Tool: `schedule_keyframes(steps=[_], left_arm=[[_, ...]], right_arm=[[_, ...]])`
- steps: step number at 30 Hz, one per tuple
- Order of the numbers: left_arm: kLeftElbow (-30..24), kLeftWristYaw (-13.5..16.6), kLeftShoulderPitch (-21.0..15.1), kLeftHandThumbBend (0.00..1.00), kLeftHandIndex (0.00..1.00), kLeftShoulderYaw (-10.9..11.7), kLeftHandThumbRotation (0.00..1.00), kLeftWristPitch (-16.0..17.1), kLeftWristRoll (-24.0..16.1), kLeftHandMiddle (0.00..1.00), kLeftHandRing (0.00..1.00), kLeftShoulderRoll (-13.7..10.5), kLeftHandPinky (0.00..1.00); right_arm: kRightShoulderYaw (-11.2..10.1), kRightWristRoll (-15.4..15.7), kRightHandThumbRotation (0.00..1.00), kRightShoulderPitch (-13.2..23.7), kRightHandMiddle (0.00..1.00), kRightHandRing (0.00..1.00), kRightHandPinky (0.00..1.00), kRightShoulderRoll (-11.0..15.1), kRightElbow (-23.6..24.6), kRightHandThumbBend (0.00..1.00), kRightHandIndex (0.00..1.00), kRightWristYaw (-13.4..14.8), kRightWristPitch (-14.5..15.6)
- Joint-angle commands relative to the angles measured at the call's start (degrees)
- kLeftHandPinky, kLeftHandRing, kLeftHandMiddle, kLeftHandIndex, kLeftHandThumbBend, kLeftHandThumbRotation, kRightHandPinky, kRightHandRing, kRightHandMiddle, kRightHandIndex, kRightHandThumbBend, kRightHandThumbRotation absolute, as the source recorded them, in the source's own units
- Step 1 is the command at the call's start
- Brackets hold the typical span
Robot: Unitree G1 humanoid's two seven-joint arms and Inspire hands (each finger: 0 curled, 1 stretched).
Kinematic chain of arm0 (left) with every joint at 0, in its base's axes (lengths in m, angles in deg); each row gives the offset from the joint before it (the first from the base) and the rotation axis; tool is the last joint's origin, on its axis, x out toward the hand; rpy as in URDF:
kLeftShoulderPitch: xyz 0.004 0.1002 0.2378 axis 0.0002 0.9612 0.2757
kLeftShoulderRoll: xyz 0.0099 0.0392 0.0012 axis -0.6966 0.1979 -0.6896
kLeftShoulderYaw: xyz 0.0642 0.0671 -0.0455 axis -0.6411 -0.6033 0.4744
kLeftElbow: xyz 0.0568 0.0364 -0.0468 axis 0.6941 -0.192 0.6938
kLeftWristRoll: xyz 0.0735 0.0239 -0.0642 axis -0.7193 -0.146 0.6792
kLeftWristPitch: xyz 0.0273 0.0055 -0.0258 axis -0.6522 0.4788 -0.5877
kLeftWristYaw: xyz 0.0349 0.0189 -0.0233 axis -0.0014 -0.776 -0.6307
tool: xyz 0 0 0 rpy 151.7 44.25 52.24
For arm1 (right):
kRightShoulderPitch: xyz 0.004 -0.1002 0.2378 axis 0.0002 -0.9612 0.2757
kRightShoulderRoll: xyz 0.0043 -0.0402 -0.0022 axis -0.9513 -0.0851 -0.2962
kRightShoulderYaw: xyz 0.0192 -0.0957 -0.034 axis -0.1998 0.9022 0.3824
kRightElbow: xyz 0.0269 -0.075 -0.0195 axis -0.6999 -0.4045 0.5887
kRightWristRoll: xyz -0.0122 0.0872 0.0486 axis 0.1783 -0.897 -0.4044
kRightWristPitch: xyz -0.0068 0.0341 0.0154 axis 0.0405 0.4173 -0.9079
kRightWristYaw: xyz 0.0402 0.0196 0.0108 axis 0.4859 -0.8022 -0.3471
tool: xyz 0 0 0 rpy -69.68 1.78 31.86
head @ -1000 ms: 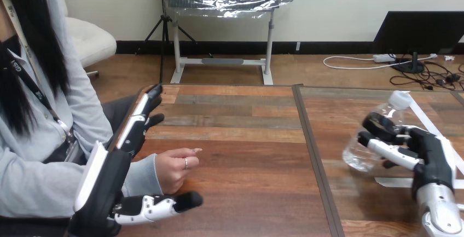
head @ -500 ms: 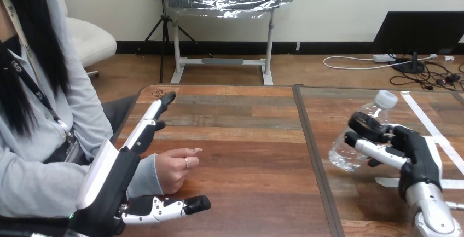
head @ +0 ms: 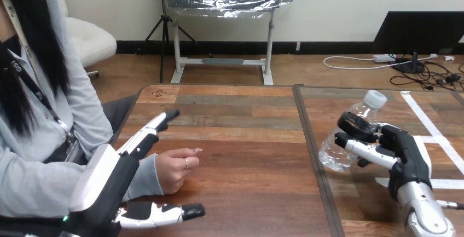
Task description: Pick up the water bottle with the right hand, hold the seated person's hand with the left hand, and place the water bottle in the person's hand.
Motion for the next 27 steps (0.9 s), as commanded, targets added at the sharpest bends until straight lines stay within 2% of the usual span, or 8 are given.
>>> schedule_keyframes(steps=[1,14,16,27], left_arm=[[-4.5,1.3,-2.1,1.0,0.87,0.2,0.35,-1.6,-1.3,0.88,0.85,-3.2,0.79],[-7.6,1.7,-1.9,1.0,0.83,-0.1,0.28,-6.8,-6.7,0.84,0.83,-7.9,0.76],[-7.7,1.9,-2.0,1.0,0.83,-0.1,0.27,-7.2,-7.6,0.83,0.82,-8.9,0.76],[-7.9,2.6,-3.2,1.0,0.82,-0.3,0.31,-9.7,-10.7,0.83,0.82,-13.3,0.75]], right_arm=[[0.6,0.0,0.0,8.0,0.42,0.33,0.28,-0.1,4.8,0.8,0.46,-0.1,-4.2],[0.6,-1.2,0.0,7.9,0.42,0.33,0.28,-0.7,5.6,0.79,0.46,-1.9,-4.4],[0.2,-1.9,0.0,7.8,0.42,0.33,0.28,-0.9,5.8,0.79,0.46,-3.0,-4.5],[0.2,-2.5,0.0,7.3,0.42,0.33,0.28,-1.0,6.8,0.78,0.46,-4.0,-4.6]])
